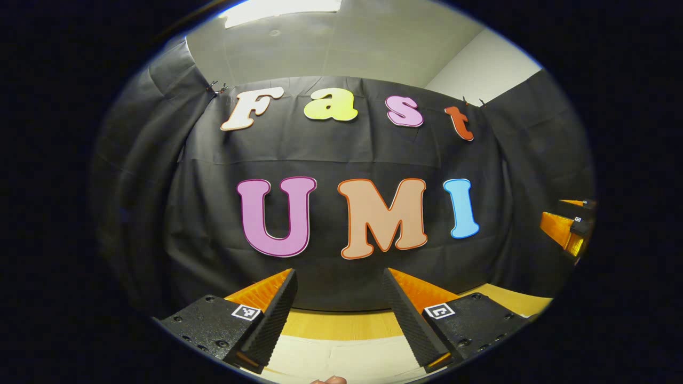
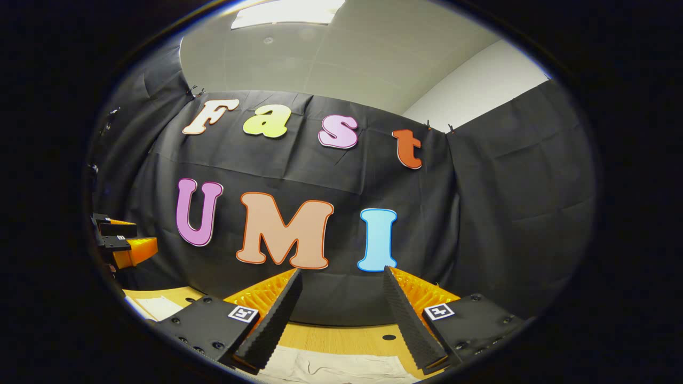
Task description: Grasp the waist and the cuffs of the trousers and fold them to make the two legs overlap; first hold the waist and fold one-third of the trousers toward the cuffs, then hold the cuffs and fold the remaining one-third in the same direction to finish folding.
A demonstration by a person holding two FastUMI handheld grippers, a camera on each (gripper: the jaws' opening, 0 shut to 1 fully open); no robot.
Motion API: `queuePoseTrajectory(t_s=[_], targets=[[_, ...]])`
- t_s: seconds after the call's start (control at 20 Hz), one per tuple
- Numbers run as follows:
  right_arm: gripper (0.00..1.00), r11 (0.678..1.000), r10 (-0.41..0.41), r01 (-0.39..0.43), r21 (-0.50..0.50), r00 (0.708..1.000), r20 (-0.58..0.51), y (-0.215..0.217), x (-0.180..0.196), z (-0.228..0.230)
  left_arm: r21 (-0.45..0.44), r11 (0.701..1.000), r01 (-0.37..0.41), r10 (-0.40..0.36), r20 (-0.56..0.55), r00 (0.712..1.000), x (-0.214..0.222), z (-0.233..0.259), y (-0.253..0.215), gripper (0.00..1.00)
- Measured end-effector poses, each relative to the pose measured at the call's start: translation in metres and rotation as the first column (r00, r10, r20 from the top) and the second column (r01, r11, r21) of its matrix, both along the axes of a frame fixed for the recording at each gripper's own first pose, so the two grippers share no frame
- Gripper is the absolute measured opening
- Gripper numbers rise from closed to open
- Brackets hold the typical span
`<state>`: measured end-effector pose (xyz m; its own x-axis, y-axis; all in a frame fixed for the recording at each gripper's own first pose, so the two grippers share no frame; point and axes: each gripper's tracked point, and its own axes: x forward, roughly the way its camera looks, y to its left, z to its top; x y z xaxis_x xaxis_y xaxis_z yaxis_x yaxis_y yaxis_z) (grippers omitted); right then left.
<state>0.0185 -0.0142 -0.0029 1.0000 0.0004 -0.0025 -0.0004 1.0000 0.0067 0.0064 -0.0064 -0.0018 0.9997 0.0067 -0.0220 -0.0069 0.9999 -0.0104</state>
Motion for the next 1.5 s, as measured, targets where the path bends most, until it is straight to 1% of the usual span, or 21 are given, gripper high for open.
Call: queuePoseTrajectory(t_s=[0.1, 0.15, 0.2, 0.35, 0.5, 0.65, 0.7, 0.8, 0.9, 0.95, 1.05, 1.1, 1.15, 1.2, 1.3, 1.4, 1.5], targets=[[0.97, 1.000, 0.005, -0.005, 0.020, 1.000, -0.007, 0.001, 0.004, -0.002, 0.013, 1.000, -0.018, 0.018, 0.007, 1.000, -0.001, 0.004, 0.008, 0.95], [0.96, 0.999, 0.006, -0.006, 0.032, 1.000, -0.010, 0.002, 0.007, -0.003, 0.020, 0.999, -0.026, 0.026, 0.009, 1.000, -0.002, 0.004, 0.012, 0.96], [0.97, 0.999, 0.006, -0.006, 0.044, 1.000, -0.012, 0.003, 0.010, -0.002, 0.026, 0.999, -0.035, 0.035, 0.012, 0.999, -0.003, 0.005, 0.016, 0.95], [0.97, 0.997, 0.019, -0.017, 0.074, 0.999, -0.028, 0.008, 0.017, -0.008, 0.031, 0.998, -0.060, 0.060, 0.003, 0.998, -0.004, 0.003, 0.026, 0.96], [0.97, 0.998, 0.019, -0.016, 0.067, 0.999, -0.035, 0.008, 0.022, -0.011, 0.036, 0.997, -0.074, 0.074, 0.000, 0.997, -0.003, 0.003, 0.032, 0.95], [0.96, 0.997, 0.029, -0.026, 0.077, 0.999, -0.037, 0.011, 0.025, -0.014, 0.040, 0.996, -0.079, 0.079, -0.006, 0.997, -0.001, -0.001, 0.033, 0.96], [0.97, 0.996, 0.038, -0.035, 0.077, 0.999, -0.037, 0.012, 0.026, -0.015, 0.037, 0.996, -0.081, 0.081, -0.007, 0.997, -0.001, -0.001, 0.034, 0.95], [0.97, 0.996, 0.052, -0.049, 0.075, 0.998, -0.040, 0.014, 0.027, -0.016, 0.030, 0.996, -0.085, 0.085, -0.015, 0.996, 0.001, -0.004, 0.034, 0.95], [0.97, 0.997, 0.055, -0.053, 0.059, 0.998, -0.024, 0.010, 0.028, -0.019, 0.023, 0.995, -0.094, 0.094, -0.009, 0.996, 0.000, -0.006, 0.036, 0.97], [0.97, 0.997, 0.058, -0.057, 0.053, 0.998, -0.019, 0.007, 0.027, -0.021, 0.021, 0.995, -0.102, 0.102, -0.005, 0.995, 0.001, -0.006, 0.038, 0.95], [0.96, 0.996, 0.064, -0.062, 0.061, 0.997, -0.034, 0.000, 0.026, -0.030, 0.041, 0.992, -0.123, 0.123, -0.008, 0.992, 0.001, -0.008, 0.045, 0.95], [0.97, 0.996, 0.072, -0.069, 0.057, 0.997, -0.042, -0.003, 0.025, -0.035, 0.044, 0.992, -0.121, 0.121, -0.009, 0.993, 0.000, -0.007, 0.044, 0.95], [0.97, 0.997, 0.070, -0.068, 0.043, 0.996, -0.055, -0.012, 0.023, -0.041, 0.043, 0.992, -0.121, 0.121, -0.009, 0.993, 0.000, -0.007, 0.043, 0.97], [0.97, 0.997, 0.069, -0.067, 0.024, 0.995, -0.073, -0.020, 0.022, -0.050, 0.045, 0.991, -0.122, 0.123, -0.015, 0.992, 0.000, -0.008, 0.043, 0.95], [0.97, 0.997, 0.064, -0.067, -0.027, 0.992, -0.106, -0.036, 0.015, -0.067, 0.042, 0.991, -0.124, 0.125, -0.024, 0.992, 0.002, -0.013, 0.041, 0.95], [0.97, 0.992, 0.057, -0.071, -0.103, 0.989, -0.134, -0.053, 0.006, -0.083, 0.036, 0.993, -0.115, 0.117, -0.041, 0.992, 0.002, -0.018, 0.036, 0.95], [0.97, 0.981, 0.055, -0.084, -0.177, 0.985, -0.166, -0.066, -0.004, -0.097, 0.033, 0.993, -0.112, 0.114, -0.050, 0.992, 0.002, -0.021, 0.032, 0.95]])
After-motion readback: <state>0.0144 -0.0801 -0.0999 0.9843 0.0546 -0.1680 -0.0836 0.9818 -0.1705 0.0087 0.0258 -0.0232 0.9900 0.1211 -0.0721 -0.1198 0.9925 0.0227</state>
